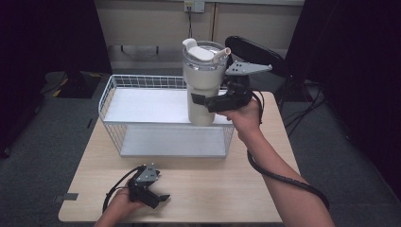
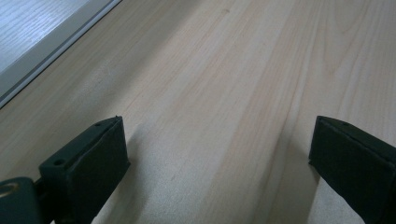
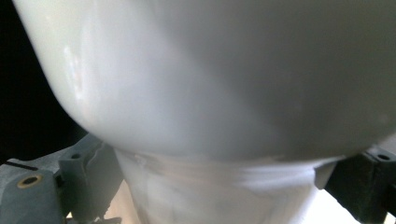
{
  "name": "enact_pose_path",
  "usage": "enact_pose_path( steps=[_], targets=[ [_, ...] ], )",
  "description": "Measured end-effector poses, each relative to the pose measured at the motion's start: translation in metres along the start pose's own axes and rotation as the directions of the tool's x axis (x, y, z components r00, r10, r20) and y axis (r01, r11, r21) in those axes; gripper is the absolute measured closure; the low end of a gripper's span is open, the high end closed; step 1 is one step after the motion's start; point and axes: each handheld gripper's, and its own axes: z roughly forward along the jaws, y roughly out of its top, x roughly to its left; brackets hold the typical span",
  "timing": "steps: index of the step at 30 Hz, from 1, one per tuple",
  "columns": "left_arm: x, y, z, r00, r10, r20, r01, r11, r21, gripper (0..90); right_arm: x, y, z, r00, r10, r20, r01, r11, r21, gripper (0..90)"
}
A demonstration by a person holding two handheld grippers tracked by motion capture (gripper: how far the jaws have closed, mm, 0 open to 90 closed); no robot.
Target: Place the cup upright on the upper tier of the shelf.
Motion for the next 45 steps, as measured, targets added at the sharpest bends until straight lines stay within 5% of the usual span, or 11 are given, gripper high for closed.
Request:
enact_pose_path(
  steps=[19, 45],
  targets=[
    [0.000, 0.000, 0.000, 1.0000, -0.001, 0.001, 0.001, 1.0000, 0.000, 3.7, -0.021, 0.000, 0.019, 0.9970, 0.030, 0.071, -0.029, 0.999, -0.015, 9.7],
    [0.000, 0.000, 0.000, 1.0000, -0.001, 0.001, 0.001, 1.0000, 0.000, 3.7, -0.031, -0.009, 0.047, 0.9906, 0.044, 0.130, -0.041, 0.999, -0.019, 9.6]
  ],
)
